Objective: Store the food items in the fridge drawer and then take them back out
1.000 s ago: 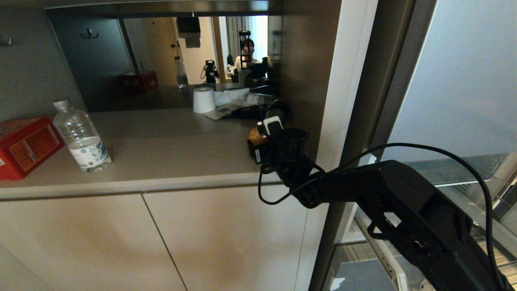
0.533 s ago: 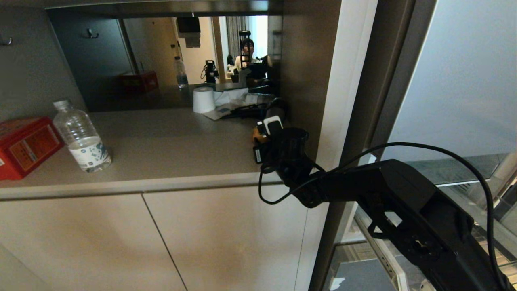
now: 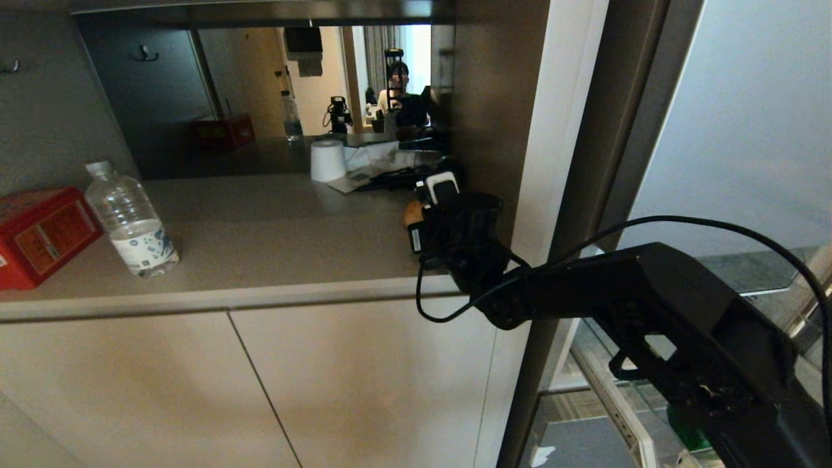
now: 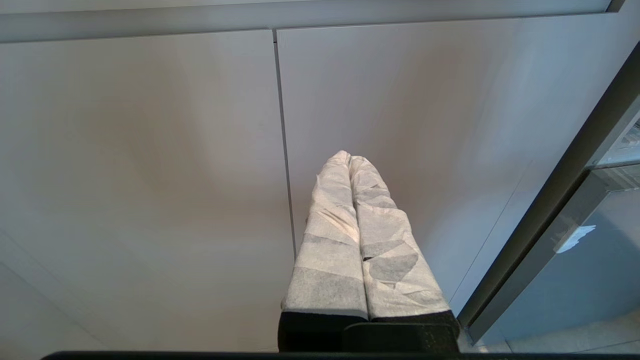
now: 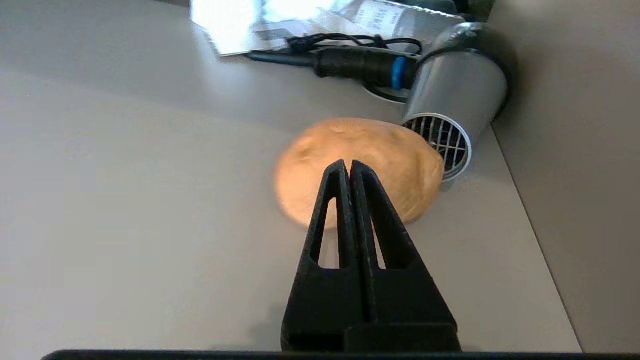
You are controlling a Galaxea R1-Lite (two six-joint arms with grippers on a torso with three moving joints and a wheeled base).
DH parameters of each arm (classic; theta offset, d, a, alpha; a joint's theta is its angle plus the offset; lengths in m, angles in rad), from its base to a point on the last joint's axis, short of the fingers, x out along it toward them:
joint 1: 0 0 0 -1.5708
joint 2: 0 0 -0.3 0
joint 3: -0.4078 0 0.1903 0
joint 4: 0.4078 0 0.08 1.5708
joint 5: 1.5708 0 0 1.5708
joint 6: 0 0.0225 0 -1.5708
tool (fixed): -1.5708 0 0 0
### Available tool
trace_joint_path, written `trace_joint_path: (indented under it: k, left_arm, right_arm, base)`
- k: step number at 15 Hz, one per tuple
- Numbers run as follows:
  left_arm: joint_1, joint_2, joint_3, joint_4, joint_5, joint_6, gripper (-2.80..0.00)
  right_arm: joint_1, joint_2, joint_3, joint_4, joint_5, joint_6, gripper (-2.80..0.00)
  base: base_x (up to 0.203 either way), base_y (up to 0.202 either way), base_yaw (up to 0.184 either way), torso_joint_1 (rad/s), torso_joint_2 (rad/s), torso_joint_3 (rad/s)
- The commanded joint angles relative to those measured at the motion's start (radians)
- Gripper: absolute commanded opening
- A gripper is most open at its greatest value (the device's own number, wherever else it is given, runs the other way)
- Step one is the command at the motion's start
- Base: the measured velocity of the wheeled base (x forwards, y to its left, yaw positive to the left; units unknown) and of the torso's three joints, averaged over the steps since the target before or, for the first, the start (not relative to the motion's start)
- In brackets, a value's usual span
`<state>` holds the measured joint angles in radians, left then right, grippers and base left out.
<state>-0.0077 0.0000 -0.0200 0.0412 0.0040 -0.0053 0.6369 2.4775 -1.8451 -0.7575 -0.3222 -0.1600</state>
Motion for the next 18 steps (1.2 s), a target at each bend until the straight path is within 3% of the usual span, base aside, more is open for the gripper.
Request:
trace_joint_path:
  k: [1,4,12,14,18]
  left_arm:
    - [0.000,0.002,0.000,0.000,0.001,-0.001,-2.80]
    - [0.000,0.002,0.000,0.000,0.001,-0.001,-2.80]
    - [0.000,0.002,0.000,0.000,0.001,-0.001,-2.80]
    - [0.000,0.002,0.000,0.000,0.001,0.001,-2.80]
    - [0.000,0.002,0.000,0.000,0.001,0.001,-2.80]
  right_arm:
    - [0.011,-0.085,0.077,-0.012,-0.009,0.000,-2.80]
    - [0.041,-0.224,0.288,-0.017,-0.027,0.004,-2.80]
    - [0.209,-0.813,1.112,-0.022,-0.027,0.071,-2.80]
    - [0.248,-0.935,1.253,-0.040,-0.028,0.087,-2.80]
    - [0.400,-1.105,1.424,-0.065,-0.028,0.116,-2.80]
  base:
    - [0.000,0.000,0.000,0.000,0.00,0.000]
    - [0.000,0.000,0.000,0.000,0.00,0.000]
    - [0.000,0.000,0.000,0.000,0.00,0.000]
    - [0.000,0.000,0.000,0.000,0.00,0.000]
    - [0.000,0.000,0.000,0.000,0.00,0.000]
